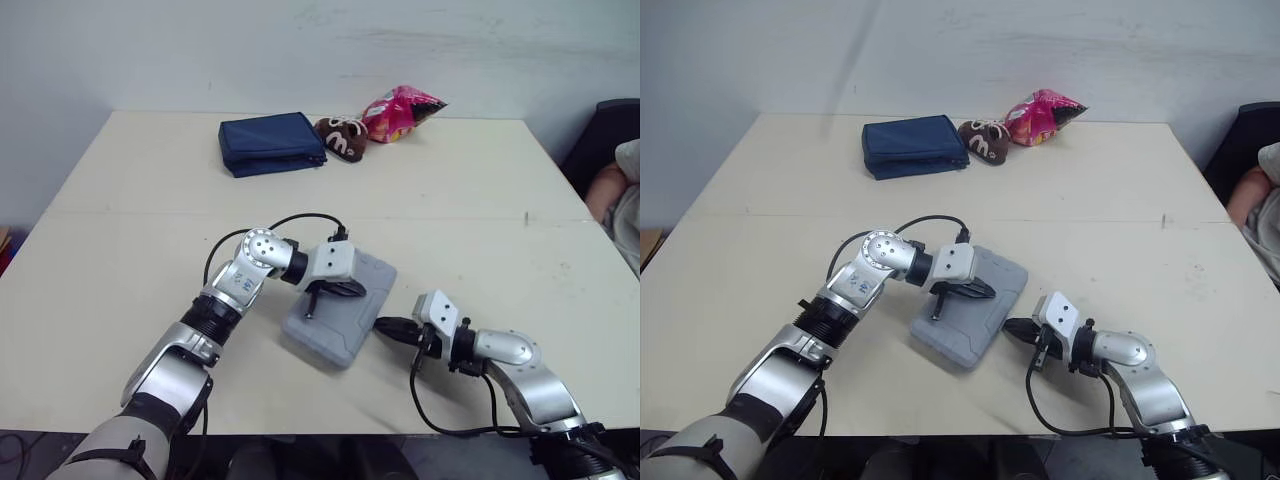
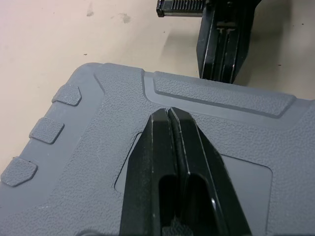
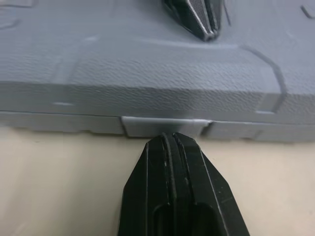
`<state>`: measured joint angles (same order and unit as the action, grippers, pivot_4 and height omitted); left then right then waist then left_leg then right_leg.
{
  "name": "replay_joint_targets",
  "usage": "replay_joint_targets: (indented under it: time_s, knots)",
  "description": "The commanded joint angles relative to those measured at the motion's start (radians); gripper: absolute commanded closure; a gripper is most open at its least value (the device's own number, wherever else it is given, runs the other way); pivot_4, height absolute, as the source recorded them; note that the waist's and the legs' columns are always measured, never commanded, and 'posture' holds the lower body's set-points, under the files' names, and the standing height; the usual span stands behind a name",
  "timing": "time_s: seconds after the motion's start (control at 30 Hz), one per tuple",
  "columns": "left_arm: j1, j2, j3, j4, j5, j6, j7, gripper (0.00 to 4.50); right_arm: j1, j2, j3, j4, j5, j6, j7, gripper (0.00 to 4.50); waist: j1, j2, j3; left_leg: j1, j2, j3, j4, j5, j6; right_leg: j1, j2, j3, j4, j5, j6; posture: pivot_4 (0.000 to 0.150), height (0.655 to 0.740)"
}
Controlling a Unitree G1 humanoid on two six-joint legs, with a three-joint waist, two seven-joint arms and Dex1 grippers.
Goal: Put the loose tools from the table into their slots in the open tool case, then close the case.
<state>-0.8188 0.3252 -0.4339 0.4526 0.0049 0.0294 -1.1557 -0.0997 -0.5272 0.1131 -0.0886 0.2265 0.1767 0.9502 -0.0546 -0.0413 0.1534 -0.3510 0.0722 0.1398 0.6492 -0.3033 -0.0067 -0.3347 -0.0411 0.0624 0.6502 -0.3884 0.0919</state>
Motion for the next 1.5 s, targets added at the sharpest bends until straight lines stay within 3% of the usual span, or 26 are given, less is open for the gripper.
replay_joint_targets:
  time_s: [0.03, 0.3, 0.53, 0.67, 0.77, 0.87, 0.9, 0.97, 1.0, 1.23, 1.5]
  knots:
    - [0.093, 0.012, -0.107, 0.102, 0.107, 0.068, -0.02, 4.5, -0.054, 0.05, -0.005, -0.026, 0.046, -0.046, -0.002, 4.4, -0.002, -0.001, -0.003, 0.0, 0.0, 0.0, 0.0, 0.0, 0.0, 0.0, 0.0, 0.0, 0.0, 0.0, 0.0, 0.15, 0.74]
    - [0.112, 0.01, -0.1, 0.1, 0.102, 0.054, -0.016, 4.5, -0.089, 0.055, 0.006, -0.032, 0.011, 0.016, -0.01, 4.4, -0.009, -0.001, -0.004, 0.007, 0.004, -0.003, -0.004, -0.004, -0.007, 0.011, 0.001, -0.003, -0.007, 0.0, -0.006, 0.15, 0.74]
    - [0.113, 0.008, 0.102, 0.039, -0.112, -0.171, -0.098, 4.5, 0.004, -0.121, -0.103, -0.223, 0.109, 0.077, 0.079, 4.4, 0.0, 0.01, 0.001, 0.0, 0.004, -0.005, -0.005, -0.002, -0.004, 0.005, 0.001, -0.004, -0.01, 0.0, -0.006, 0.15, 0.74]
    - [0.151, 0.102, 0.244, -0.111, -0.295, -0.182, -0.217, 4.5, 0.116, -0.249, -0.236, -0.325, 0.171, 0.076, 0.142, 4.4, 0.003, 0.015, 0.006, -0.015, 0.004, -0.005, -0.003, 0.001, -0.009, -0.01, 0.004, -0.005, -0.011, 0.0, -0.005, 0.15, 0.74]
    - [0.188, 0.193, 0.35, -0.189, -0.362, -0.126, -0.196, 4.5, 0.207, -0.322, -0.352, -0.354, 0.205, 0.069, 0.177, 4.4, 0.006, 0.014, 0.012, -0.026, 0.007, -0.003, 0.0, 0.002, -0.009, -0.022, 0.007, -0.003, -0.01, 0.0, -0.005, 0.15, 0.74]
    - [0.246, 0.277, 0.428, -0.244, -0.406, -0.038, -0.179, 4.5, 0.27, -0.358, -0.435, -0.366, 0.22, 0.055, 0.203, 4.4, 0.013, 0.014, 0.014, -0.027, 0.007, -0.002, 0.0, 0.002, -0.009, -0.023, 0.006, -0.002, -0.01, -0.001, -0.003, 0.15, 0.74]
    - [0.287, 0.328, 0.467, -0.254, -0.405, -0.012, -0.166, 4.26, 0.298, -0.369, -0.484, -0.369, 0.24, 0.062, 0.22, 4.46, 0.013, 0.014, 0.014, -0.027, 0.007, -0.002, 0.0, 0.002, -0.009, -0.023, 0.006, -0.002, -0.01, -0.001, -0.003, 0.15, 0.74]
    - [0.371, 0.424, 0.537, -0.265, -0.4, 0.031, -0.146, 3.82, 0.337, -0.385, -0.564, -0.367, 0.258, 0.066, 0.236, 3.86, 0.008, 0.015, 0.015, -0.025, 0.007, -0.001, 0.0, 0.002, -0.008, -0.022, 0.006, 0.0, -0.009, -0.001, -0.003, 0.15, 0.74]
    - [0.411, 0.46, 0.567, -0.263, -0.384, 0.025, -0.125, 3.38, 0.354, -0.393, -0.592, -0.361, 0.253, 0.052, 0.249, 3.66, 0.002, 0.015, 0.016, -0.025, 0.007, 0.0, -0.001, 0.002, -0.009, -0.022, 0.007, 0.0, -0.009, -0.001, -0.003, 0.15, 0.74]
    - [0.695, 0.586, 0.774, -0.232, -0.343, -0.059, -0.02, 0.23, 0.398, -0.433, -0.729, -0.251, 0.203, -0.049, 0.296, 0.15, 0.001, 0.01, 0.022, -0.023, 0.006, 0.0, -0.002, 0.0, -0.007, -0.021, 0.003, -0.001, -0.008, -0.001, -0.003, 0.15, 0.74]
    - [0.834, 0.559, 0.855, -0.278, -0.333, -0.07, 0.093, 0.08, 0.339, -0.424, -0.673, -0.226, 0.193, -0.067, 0.268, 0.02, 0.001, 0.01, 0.024, -0.023, 0.005, -0.001, -0.004, -0.002, -0.003, -0.021, 0.001, -0.002, -0.009, -0.001, -0.004, 0.15, 0.74]
